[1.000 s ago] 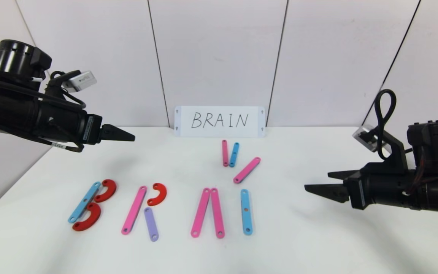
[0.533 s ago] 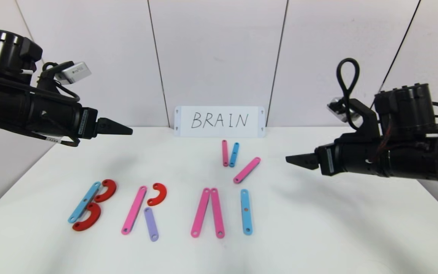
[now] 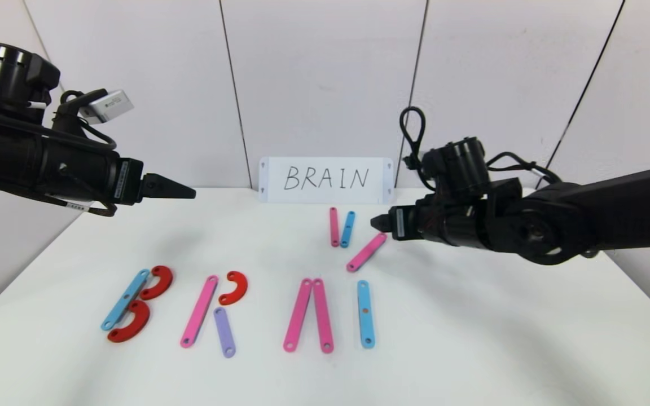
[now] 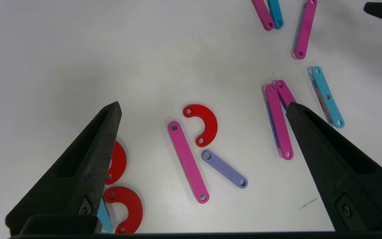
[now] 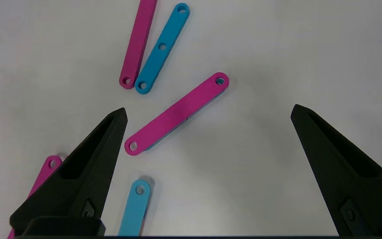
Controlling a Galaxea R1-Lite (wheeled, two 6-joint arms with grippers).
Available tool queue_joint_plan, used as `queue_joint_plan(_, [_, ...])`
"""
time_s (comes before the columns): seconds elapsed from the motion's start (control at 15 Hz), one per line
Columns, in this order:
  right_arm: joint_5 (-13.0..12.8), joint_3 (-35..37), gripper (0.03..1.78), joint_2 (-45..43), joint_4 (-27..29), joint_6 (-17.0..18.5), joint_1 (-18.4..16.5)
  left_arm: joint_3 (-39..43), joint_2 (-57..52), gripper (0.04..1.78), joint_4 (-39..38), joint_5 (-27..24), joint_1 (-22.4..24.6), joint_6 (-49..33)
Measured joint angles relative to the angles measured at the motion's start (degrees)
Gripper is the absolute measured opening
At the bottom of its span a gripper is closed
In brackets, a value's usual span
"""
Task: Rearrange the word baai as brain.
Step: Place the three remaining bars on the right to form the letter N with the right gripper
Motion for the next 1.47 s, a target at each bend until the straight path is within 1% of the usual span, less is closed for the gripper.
queue_joint_plan(0.07, [-1.9, -1.2, 1.73, 1.6, 0.0, 0.9, 0.7, 0.0, 0.0, 1.74, 0.0, 0.0, 0.0, 0.0])
queue_joint_plan(0.2, [-4.6, -3.0, 1.73, 4.5, 0.1, 2.6, 2.0, 0.0, 0.1, 1.74, 0.0, 0.0, -0.1, 0.1])
queue_joint_plan(0.6, [-8.8, -6.1, 1.73, 11.4, 0.1, 6.3, 4.6, 0.2, 0.3, 1.74, 0.1, 0.0, -0.2, 0.1])
queue_joint_plan(0.67, [-9.1, -6.8, 1.73, 12.4, 0.1, 6.9, 5.0, 0.2, 0.3, 1.74, 0.1, 0.0, -0.2, 0.2])
queue_joint_plan(0.87, [-9.4, -8.0, 1.73, 14.6, -0.1, 7.2, 5.4, 0.4, 0.5, 1.74, 0.1, 0.1, -0.8, 0.2])
queue_joint_plan(1.0, [-10.6, -8.9, 1.73, 15.9, 0.0, 7.2, 5.4, 0.4, 0.7, 1.74, 0.1, 0.1, -1.1, 0.1])
queue_joint_plan(1.27, [-10.8, -9.2, 1.73, 16.8, 0.1, 7.2, 5.6, 0.5, 0.8, 1.74, 0.1, 0.1, -1.3, 0.1])
queue_joint_plan(1.33, [-10.8, -9.2, 1.70, 16.9, 0.1, 7.2, 5.6, 0.5, 0.8, 1.74, 0.1, 0.1, -1.3, 0.2])
queue_joint_plan(1.47, [-10.8, -9.1, 1.58, 16.9, 0.2, 7.2, 5.6, 0.5, 0.9, 1.74, 0.1, 0.2, -1.4, 0.1])
